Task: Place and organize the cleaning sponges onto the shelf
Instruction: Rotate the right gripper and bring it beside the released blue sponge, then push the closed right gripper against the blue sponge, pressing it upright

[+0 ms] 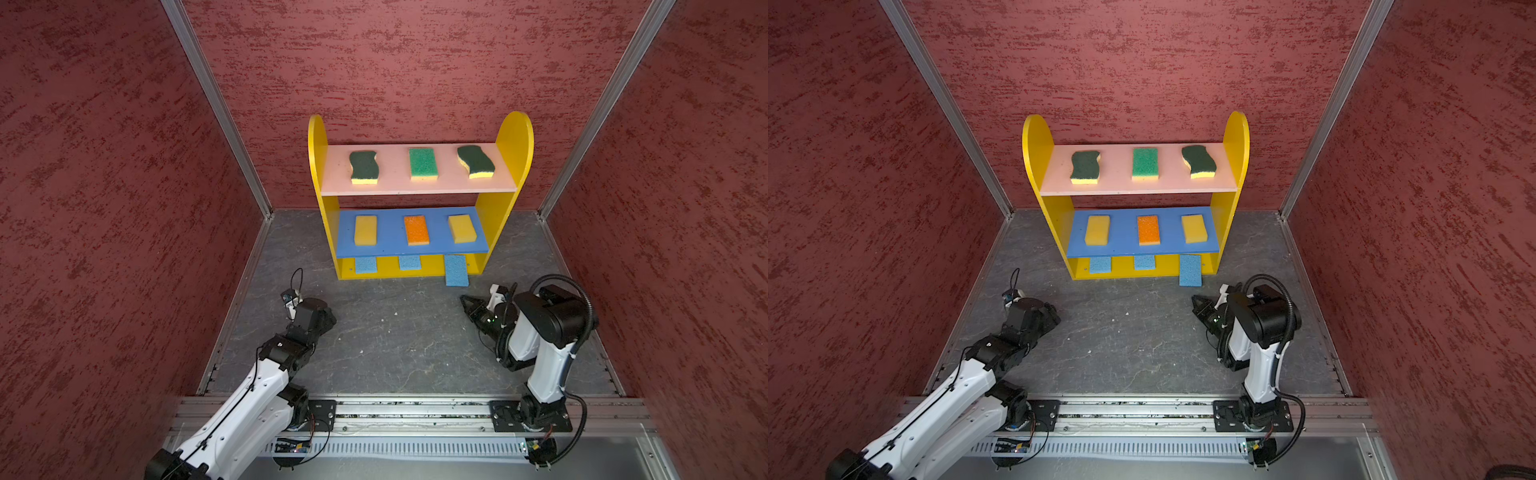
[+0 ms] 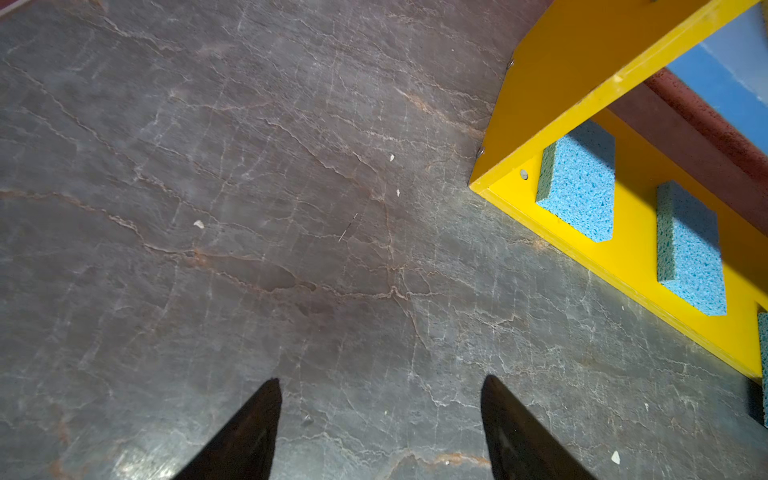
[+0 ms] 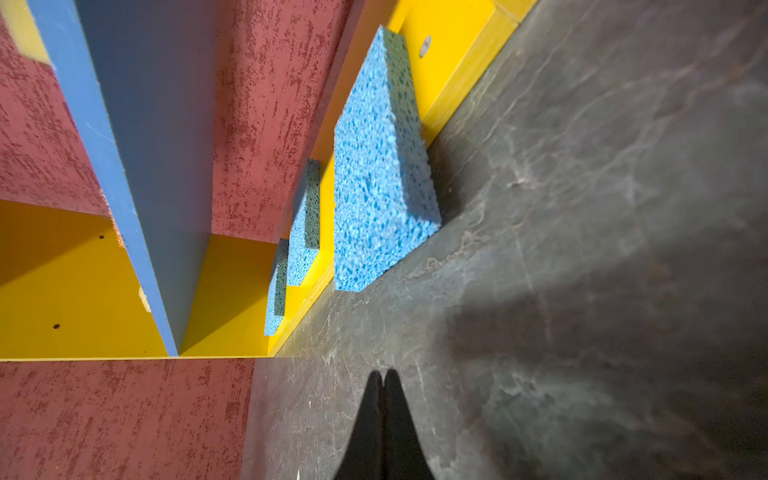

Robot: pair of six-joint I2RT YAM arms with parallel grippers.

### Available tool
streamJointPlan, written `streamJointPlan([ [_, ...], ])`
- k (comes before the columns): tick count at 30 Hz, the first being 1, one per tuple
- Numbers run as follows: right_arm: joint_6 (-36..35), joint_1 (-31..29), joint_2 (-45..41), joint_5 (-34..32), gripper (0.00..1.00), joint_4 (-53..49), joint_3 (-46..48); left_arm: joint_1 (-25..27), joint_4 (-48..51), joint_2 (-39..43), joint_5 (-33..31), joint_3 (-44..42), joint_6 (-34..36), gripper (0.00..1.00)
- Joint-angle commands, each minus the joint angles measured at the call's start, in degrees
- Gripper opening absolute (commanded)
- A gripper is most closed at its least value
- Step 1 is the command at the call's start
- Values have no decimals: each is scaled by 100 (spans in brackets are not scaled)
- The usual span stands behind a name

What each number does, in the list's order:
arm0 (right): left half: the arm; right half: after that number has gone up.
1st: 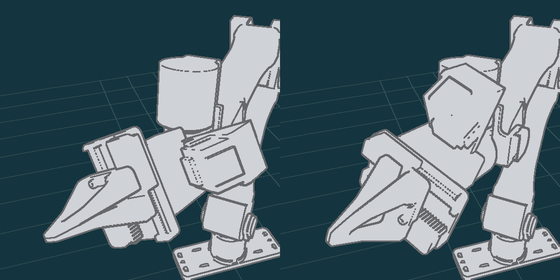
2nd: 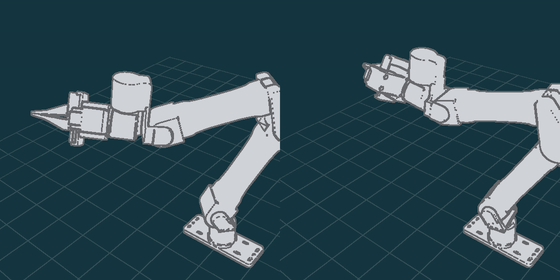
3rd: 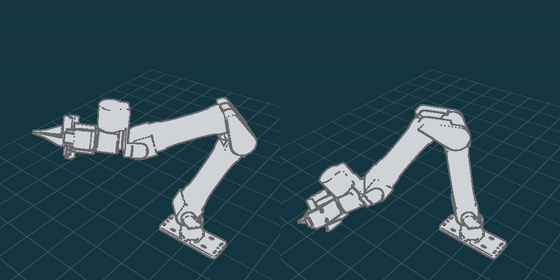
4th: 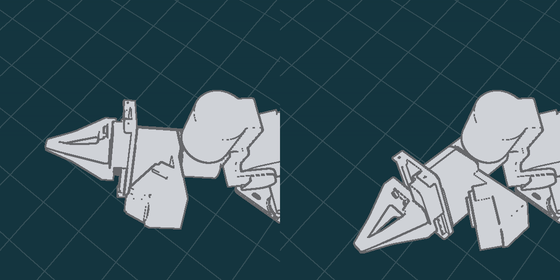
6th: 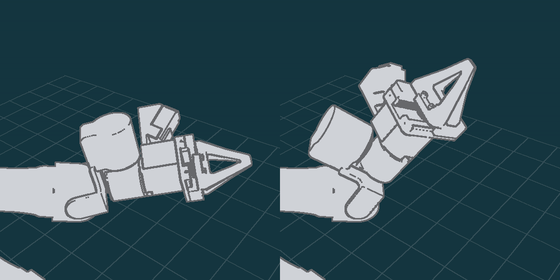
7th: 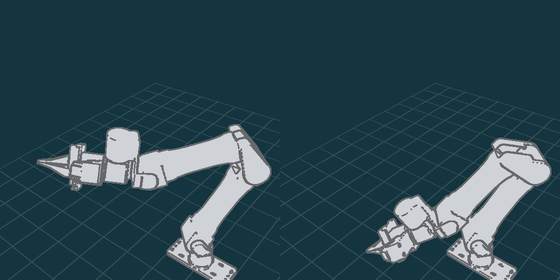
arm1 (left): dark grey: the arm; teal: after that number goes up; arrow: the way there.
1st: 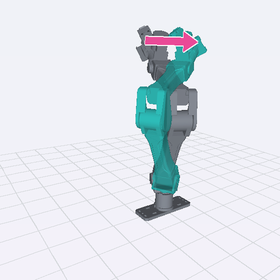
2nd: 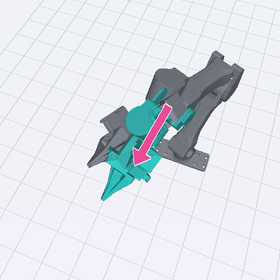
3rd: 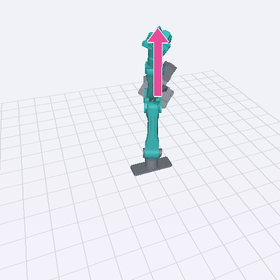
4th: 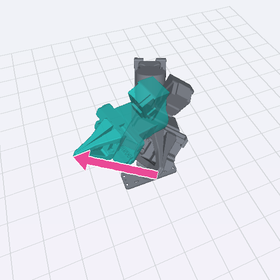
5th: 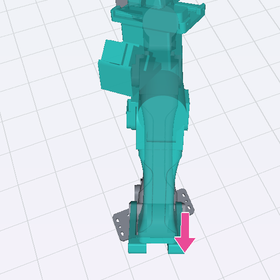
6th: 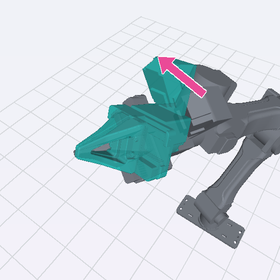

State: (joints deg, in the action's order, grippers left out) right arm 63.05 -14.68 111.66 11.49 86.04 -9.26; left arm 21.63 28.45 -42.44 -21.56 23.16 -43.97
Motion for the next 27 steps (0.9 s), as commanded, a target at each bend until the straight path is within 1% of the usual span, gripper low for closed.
streamJointPlan([
  [1,159,52,310,31,0,-87,83,50,-134,-59,-129,84,-80,76],
  [8,404,53,239,-6,0,-285,-37,101,-198,-274,-174,117,-183,76],
  [17,1110,52,237,117,0,-380,-269,184,-236,-408,-219,163,-267,76],
  [24,1667,47,409,11,0,-14,-174,202,-193,-371,-243,162,-304,76],
  [27,2134,42,743,61,0,637,-155,202,-198,-360,-252,163,-305,76],
])
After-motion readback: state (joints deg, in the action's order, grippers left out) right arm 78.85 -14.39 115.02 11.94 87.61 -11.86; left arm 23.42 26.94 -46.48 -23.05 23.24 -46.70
